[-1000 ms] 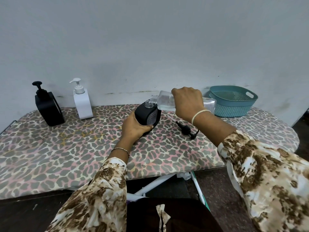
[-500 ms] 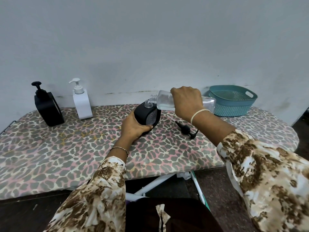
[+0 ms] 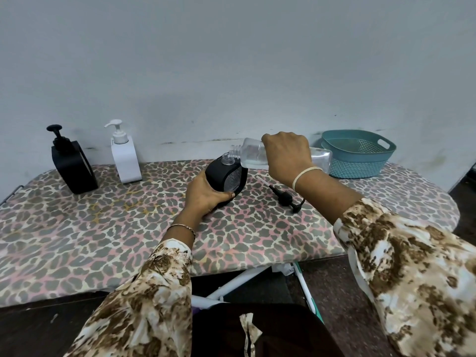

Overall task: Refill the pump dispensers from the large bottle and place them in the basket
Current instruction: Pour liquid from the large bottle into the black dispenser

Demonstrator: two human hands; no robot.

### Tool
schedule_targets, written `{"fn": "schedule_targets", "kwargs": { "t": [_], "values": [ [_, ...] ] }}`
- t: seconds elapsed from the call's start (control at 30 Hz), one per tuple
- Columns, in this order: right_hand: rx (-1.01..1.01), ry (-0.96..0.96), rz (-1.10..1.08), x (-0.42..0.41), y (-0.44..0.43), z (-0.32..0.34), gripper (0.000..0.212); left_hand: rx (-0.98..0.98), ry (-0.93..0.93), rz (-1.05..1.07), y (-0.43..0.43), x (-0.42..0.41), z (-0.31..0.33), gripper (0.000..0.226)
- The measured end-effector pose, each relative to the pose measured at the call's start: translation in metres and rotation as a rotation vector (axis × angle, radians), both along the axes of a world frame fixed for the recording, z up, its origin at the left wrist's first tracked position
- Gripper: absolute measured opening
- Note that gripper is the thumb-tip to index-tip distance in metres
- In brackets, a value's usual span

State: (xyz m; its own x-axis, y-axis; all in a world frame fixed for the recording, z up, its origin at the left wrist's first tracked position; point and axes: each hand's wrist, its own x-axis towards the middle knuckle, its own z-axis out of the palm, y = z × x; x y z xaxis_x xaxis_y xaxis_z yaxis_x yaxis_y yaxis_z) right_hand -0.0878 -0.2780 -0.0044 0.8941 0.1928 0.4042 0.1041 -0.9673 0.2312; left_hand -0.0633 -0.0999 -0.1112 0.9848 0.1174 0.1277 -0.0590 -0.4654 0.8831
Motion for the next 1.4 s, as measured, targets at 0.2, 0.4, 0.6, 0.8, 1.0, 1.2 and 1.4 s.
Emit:
{"fn": "schedule_targets", "kwargs": {
  "t": [0.2,0.4,0.6,0.8,1.0,1.2,1.4],
  "values": [
    [-0.004,-0.004,-0.005,0.000,0.000,0.000,0.031,0.005,0.002,-0.004,0.001,0.001,-0.001,0.083],
    [-0.009,0.002,-0.014,0.000,0.001,0.000,0.031,-0.007,0.000,-0.003,0.001,0.002,-0.002,0.082],
    [-0.019,0.022,-0.019,-0.001,0.002,0.002,0.031,-0.031,0.000,-0.006,0.002,0.005,-0.005,0.081],
    [-0.023,0.020,-0.015,-0.001,0.001,0.003,0.030,-0.043,-0.008,-0.011,0.003,0.007,-0.008,0.082],
    [-0.030,0.010,-0.016,-0.001,0.002,0.003,0.030,-0.040,0.000,-0.013,0.005,0.009,-0.010,0.084],
    [-0.030,0.008,-0.017,0.000,0.002,0.004,0.029,-0.059,-0.004,-0.020,0.004,0.009,-0.009,0.081],
    [-0.033,0.025,-0.028,0.000,0.003,0.005,0.031,-0.055,-0.006,-0.018,0.004,0.009,-0.010,0.082]
  ]
}}
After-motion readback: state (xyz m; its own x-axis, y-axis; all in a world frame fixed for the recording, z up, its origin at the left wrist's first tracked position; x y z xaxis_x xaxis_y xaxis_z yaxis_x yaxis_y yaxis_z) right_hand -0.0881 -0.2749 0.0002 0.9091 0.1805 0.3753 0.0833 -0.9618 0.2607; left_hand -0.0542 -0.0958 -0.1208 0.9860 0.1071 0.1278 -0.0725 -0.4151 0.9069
